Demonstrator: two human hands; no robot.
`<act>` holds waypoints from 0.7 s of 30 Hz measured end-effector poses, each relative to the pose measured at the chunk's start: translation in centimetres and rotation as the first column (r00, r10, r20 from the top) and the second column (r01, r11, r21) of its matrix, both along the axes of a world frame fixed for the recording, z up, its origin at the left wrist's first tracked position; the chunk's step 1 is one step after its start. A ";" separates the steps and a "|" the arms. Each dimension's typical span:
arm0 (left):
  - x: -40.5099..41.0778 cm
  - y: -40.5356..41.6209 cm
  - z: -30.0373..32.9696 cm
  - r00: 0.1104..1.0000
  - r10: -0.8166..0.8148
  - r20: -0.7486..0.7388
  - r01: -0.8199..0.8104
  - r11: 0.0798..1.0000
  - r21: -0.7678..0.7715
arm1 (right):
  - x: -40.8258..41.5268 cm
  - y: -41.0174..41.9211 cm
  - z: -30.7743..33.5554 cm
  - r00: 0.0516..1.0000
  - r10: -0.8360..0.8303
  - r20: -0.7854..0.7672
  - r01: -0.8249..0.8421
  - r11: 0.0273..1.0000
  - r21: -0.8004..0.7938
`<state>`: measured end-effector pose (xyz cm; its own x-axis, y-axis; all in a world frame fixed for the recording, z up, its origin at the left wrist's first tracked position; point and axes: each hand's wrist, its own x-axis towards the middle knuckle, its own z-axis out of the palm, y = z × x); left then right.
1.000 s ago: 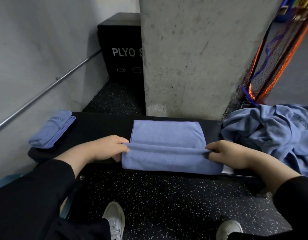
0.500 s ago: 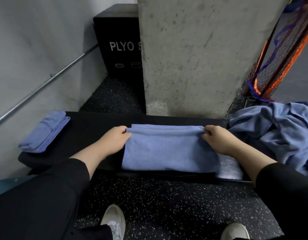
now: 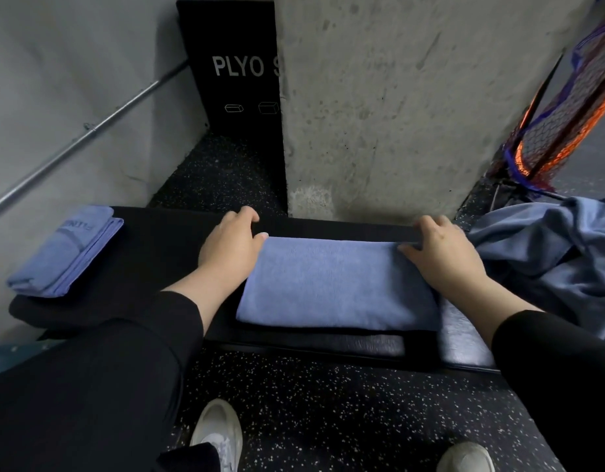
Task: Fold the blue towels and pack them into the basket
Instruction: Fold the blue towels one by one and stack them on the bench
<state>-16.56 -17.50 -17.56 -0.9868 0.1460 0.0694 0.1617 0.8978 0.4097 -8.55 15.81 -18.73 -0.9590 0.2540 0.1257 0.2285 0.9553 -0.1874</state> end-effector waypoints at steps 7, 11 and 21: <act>1.9 1.6 0.0 0.884 -0.435 0.172 0.460 0.875 -0.153 | 0.2 -3.2 -0.3 0.900 0.433 0.053 -0.426 0.898 -0.110; 2.2 0.8 -0.1 0.880 -0.412 0.238 0.471 0.823 -0.316 | 0.5 -3.6 -0.3 0.898 0.426 0.108 -0.412 0.902 -0.130; 6.9 3.6 0.0 0.713 -0.680 0.171 0.679 0.608 -0.412 | 1.3 -2.6 0.3 0.920 0.341 0.192 -0.338 0.940 -0.050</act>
